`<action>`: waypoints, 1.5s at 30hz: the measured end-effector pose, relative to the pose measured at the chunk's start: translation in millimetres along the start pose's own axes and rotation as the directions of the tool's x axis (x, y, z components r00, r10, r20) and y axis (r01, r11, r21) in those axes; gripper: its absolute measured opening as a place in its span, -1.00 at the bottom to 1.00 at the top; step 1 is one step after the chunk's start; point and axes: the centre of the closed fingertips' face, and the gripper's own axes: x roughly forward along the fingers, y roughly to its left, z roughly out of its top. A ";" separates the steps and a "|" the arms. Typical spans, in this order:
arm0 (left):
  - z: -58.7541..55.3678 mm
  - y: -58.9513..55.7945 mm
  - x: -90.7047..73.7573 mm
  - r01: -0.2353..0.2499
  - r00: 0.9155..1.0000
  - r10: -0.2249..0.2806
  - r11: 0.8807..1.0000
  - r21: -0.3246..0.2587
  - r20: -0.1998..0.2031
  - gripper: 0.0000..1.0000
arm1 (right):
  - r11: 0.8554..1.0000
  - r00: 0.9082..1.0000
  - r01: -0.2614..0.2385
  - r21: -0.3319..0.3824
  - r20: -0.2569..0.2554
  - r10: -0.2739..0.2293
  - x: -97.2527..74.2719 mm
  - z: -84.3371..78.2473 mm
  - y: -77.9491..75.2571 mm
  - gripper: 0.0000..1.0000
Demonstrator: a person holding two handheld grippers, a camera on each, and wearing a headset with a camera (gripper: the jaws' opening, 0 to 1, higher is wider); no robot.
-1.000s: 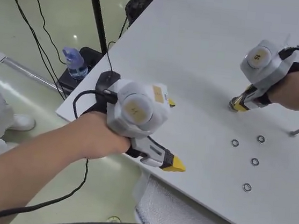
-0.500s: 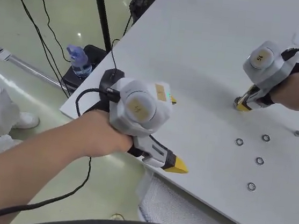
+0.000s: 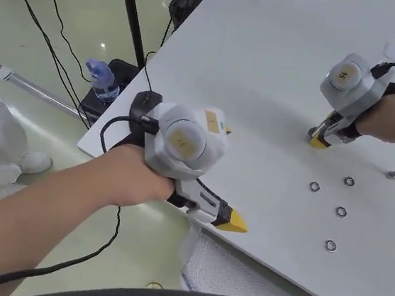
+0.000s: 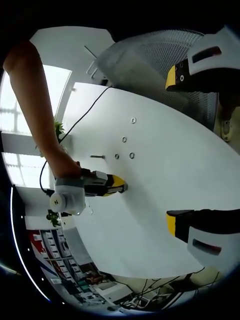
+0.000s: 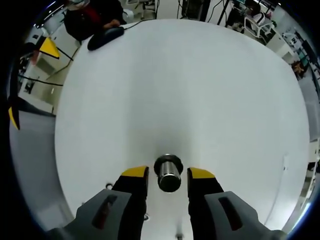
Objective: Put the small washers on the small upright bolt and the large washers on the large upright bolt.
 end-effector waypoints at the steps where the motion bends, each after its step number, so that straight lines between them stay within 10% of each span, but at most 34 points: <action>1: -0.4 -0.4 0.3 0.002 1.000 -0.002 1.000 -0.001 -0.002 0.98 | 1.000 1.000 0.000 0.002 0.001 0.000 -1.8 -0.7 0.7 -0.36; 11: 3.3 -0.6 2.4 0.004 1.000 -0.004 1.000 0.011 0.004 0.99 | 1.000 0.998 0.005 0.020 0.055 -0.006 -22.6 -9.9 4.5 -0.33; 24: 0.8 -1.4 -1.8 0.003 1.000 -0.003 1.000 0.025 -0.011 0.97 | 1.000 0.995 -0.016 -0.012 0.101 0.017 -44.4 -21.3 56.6 -0.31; 45: 6.8 0.7 -5.2 -0.004 1.000 0.004 1.000 0.022 0.001 0.94 | 0.995 0.994 -0.042 -0.095 0.095 0.051 -16.3 -35.8 98.9 -0.35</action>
